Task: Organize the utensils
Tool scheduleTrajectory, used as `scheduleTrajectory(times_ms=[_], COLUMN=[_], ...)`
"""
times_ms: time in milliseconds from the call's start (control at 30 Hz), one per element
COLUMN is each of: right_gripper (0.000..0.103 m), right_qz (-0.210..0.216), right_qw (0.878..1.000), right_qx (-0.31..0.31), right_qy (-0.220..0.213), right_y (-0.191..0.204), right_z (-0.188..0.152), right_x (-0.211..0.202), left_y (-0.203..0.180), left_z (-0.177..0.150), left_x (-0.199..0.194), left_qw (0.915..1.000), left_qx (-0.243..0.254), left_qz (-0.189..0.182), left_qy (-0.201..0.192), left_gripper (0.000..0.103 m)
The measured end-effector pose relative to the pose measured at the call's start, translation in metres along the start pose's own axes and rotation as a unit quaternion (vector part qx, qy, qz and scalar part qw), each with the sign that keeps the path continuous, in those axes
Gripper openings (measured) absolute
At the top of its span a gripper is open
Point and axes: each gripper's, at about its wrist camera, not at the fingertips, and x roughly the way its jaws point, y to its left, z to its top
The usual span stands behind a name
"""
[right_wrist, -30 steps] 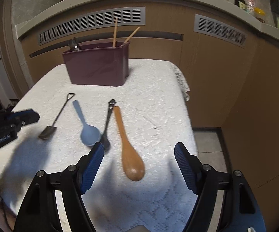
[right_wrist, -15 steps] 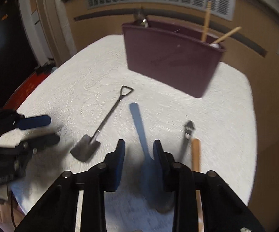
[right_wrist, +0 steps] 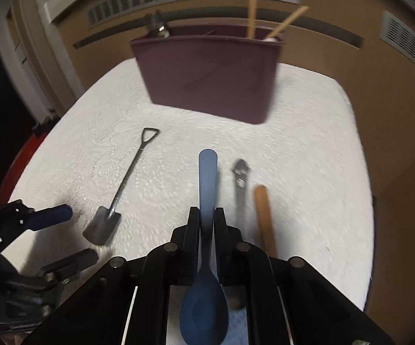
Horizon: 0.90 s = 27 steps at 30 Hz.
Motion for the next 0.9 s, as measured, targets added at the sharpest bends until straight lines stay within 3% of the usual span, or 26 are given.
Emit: scheduleTrajectory(times_ms=[167, 233, 267, 300, 500, 533, 567, 767, 900], right_gripper=[0.009, 0.009, 0.009, 0.009, 0.009, 0.009, 0.009, 0.009, 0.009], right_qz=[-0.009, -0.014, -0.016, -0.017, -0.028, -0.028, -0.029, -0.036, -0.051], right_qw=[0.999, 0.998, 0.998, 0.997, 0.995, 0.995, 0.995, 0.993, 0.992], right_qx=[0.041, 0.045, 0.046, 0.046, 0.040, 0.039, 0.037, 0.024, 0.013], right_qy=[-0.034, -0.045, -0.051, -0.055, -0.082, -0.084, -0.088, -0.113, -0.117], right_y=[-0.020, -0.023, -0.024, -0.025, -0.021, -0.020, -0.018, -0.007, -0.002], right_z=[-0.017, -0.021, -0.024, -0.026, -0.026, -0.025, -0.024, -0.018, -0.017], right_x=[-0.024, -0.030, -0.033, -0.036, -0.055, -0.057, -0.061, -0.081, -0.086], left_y=[-0.002, -0.003, -0.003, -0.002, -0.001, -0.001, -0.001, 0.005, 0.021], left_z=[0.010, 0.011, 0.011, 0.012, 0.011, 0.012, 0.012, 0.017, 0.017], left_x=[0.018, 0.020, 0.020, 0.020, -0.007, -0.013, -0.019, -0.053, -0.063], left_qw=[0.9992, 0.9990, 0.9990, 0.9990, 0.9981, 0.9977, 0.9972, 0.9936, 0.9946], left_qx=[-0.016, -0.013, -0.011, -0.011, 0.008, 0.011, 0.014, 0.025, 0.011], left_qz=[0.034, 0.041, 0.043, 0.042, 0.046, 0.045, 0.043, 0.025, 0.008], left_qy=[0.015, 0.010, 0.007, 0.005, -0.040, -0.050, -0.059, -0.107, -0.103], left_gripper=[0.057, 0.050, 0.039, 0.035, 0.033, 0.027, 0.013, 0.013, 0.014])
